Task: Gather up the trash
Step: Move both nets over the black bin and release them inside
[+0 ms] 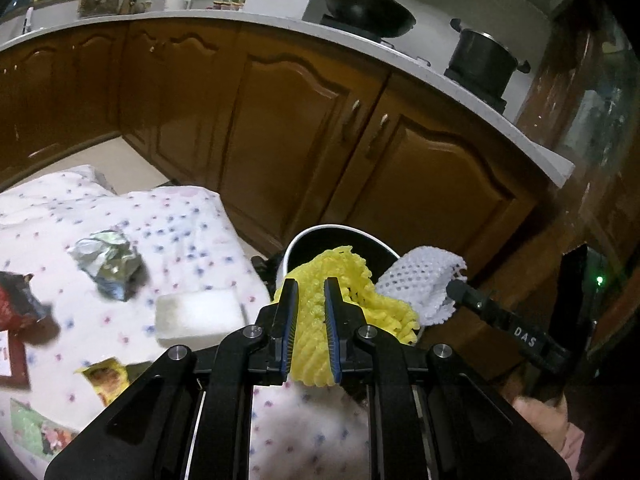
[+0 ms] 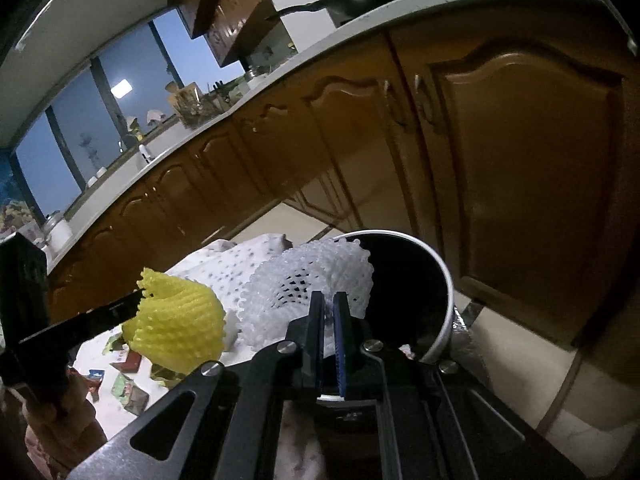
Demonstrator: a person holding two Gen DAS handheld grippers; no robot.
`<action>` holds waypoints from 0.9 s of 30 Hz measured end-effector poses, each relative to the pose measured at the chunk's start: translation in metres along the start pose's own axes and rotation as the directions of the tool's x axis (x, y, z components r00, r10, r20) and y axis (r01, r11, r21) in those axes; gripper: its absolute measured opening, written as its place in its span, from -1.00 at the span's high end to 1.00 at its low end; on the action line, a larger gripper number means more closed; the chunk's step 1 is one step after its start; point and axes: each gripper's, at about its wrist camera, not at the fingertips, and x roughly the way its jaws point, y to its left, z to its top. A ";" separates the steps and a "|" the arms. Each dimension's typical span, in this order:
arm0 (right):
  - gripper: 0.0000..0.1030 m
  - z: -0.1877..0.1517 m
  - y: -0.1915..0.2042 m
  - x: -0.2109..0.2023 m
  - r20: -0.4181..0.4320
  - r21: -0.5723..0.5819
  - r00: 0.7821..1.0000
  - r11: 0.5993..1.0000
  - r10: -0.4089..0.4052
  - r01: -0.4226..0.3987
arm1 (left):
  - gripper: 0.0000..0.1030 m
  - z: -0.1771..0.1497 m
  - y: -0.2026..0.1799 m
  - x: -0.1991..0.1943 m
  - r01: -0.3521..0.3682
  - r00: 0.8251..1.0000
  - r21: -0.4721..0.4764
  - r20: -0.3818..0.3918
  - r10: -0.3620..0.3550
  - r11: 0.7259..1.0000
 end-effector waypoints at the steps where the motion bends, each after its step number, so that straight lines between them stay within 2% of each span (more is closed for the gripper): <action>1: 0.91 0.001 -0.003 0.001 -0.003 0.000 1.000 1.000 -0.008 0.008 | 0.76 0.002 -0.002 0.004 0.003 1.000 0.001 -0.002 -0.003 1.000; 8: 0.91 0.004 -0.017 0.015 -0.044 -0.016 0.998 0.999 -0.049 0.048 | 0.76 0.014 -0.016 0.037 0.008 0.999 0.017 -0.041 -0.008 1.000; 17: 0.90 0.007 -0.027 0.039 -0.111 -0.046 0.990 0.995 -0.093 0.088 | 0.76 0.018 -0.021 0.083 0.020 0.994 -0.007 -0.106 -0.021 1.000; 21: 0.82 0.007 -0.031 0.046 -0.125 -0.048 0.987 0.994 -0.101 0.095 | 0.74 0.016 -0.024 0.099 0.014 0.992 0.008 -0.127 -0.013 1.000; 22: 0.82 0.008 -0.032 0.048 -0.129 -0.042 0.987 0.995 -0.100 0.095 | 0.65 0.014 -0.025 0.106 0.018 0.990 0.012 -0.143 -0.016 1.000; 25: 0.73 0.008 -0.035 0.050 -0.140 -0.028 0.985 0.995 -0.098 0.095 | 0.16 0.010 -0.024 0.115 0.016 0.984 0.006 -0.176 -0.015 1.000; 26: 0.60 0.007 -0.036 0.049 -0.139 -0.021 0.986 0.995 -0.094 0.092 | -0.03 0.008 -0.023 0.115 0.013 0.984 0.007 -0.178 -0.011 1.000; 27: 0.43 0.008 -0.038 0.049 -0.137 -0.018 0.987 0.996 -0.090 0.089 | -0.11 0.006 -0.022 0.114 0.011 0.984 0.003 -0.177 -0.010 1.000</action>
